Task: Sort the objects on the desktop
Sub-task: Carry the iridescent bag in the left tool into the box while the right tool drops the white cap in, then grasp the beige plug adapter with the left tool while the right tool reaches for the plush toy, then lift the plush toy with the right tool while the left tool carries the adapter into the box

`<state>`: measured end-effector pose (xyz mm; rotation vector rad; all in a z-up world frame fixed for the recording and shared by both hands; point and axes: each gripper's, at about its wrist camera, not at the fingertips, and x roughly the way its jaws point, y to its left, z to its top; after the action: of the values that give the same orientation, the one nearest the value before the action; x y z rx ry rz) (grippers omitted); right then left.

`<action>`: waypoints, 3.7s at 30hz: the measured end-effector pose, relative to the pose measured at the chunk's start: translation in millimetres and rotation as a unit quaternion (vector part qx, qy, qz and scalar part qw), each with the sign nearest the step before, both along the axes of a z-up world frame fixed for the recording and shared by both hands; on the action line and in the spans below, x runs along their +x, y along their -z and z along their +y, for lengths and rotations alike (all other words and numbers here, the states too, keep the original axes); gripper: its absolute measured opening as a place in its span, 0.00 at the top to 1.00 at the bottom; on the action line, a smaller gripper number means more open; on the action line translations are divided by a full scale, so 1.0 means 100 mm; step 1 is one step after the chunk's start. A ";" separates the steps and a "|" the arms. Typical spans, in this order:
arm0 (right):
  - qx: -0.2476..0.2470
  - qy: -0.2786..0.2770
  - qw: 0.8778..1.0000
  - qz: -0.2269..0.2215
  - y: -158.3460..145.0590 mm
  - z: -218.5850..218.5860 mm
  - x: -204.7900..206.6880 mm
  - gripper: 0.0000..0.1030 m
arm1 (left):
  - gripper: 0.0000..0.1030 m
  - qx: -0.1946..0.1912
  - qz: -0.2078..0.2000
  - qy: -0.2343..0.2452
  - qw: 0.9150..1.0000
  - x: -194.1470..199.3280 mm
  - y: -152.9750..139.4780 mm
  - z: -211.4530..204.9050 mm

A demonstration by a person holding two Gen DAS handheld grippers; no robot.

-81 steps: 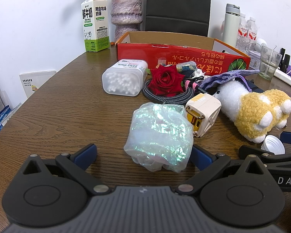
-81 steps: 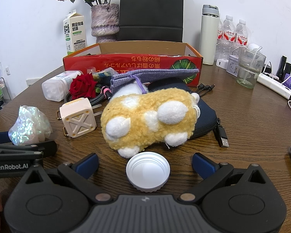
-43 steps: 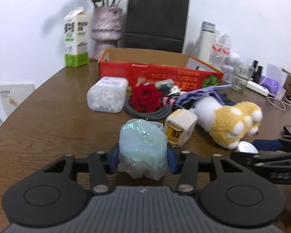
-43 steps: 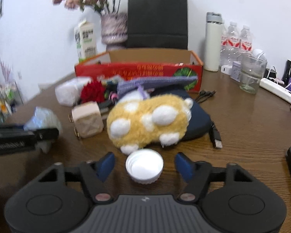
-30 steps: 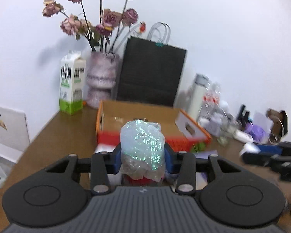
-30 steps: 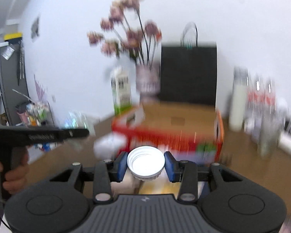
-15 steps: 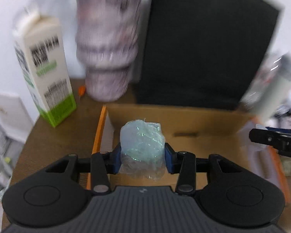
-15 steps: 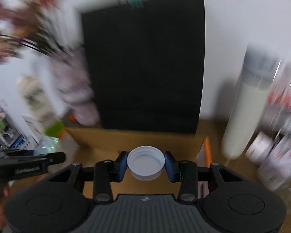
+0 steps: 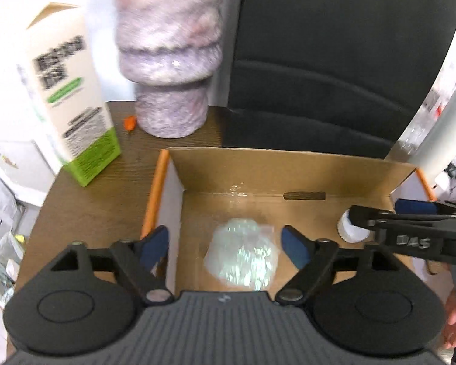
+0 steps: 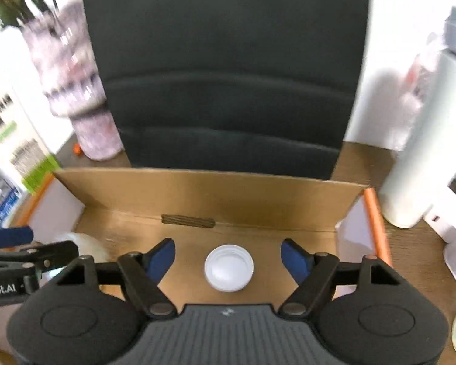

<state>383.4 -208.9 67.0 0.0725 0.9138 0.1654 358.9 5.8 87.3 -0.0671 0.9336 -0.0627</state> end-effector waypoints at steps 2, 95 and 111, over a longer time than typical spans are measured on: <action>0.006 0.002 1.000 -0.011 -0.19 -0.09 -0.16 0.26 | 0.06 -0.004 -0.011 -0.012 1.000 -0.16 -0.14 0.08; 0.274 -0.132 0.952 -0.031 0.17 -0.09 -3.70 0.62 | 0.69 -0.114 -0.144 0.044 0.982 -3.64 0.47 0.40; 0.070 -0.052 0.984 -0.155 -0.93 -0.39 -1.19 0.62 | 0.69 -0.018 -0.098 0.015 0.995 -0.93 -0.32 -0.07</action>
<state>264.6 -247.7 160.0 0.1247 0.5939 0.3291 266.1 -1.1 119.4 -0.0794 0.7379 -0.1117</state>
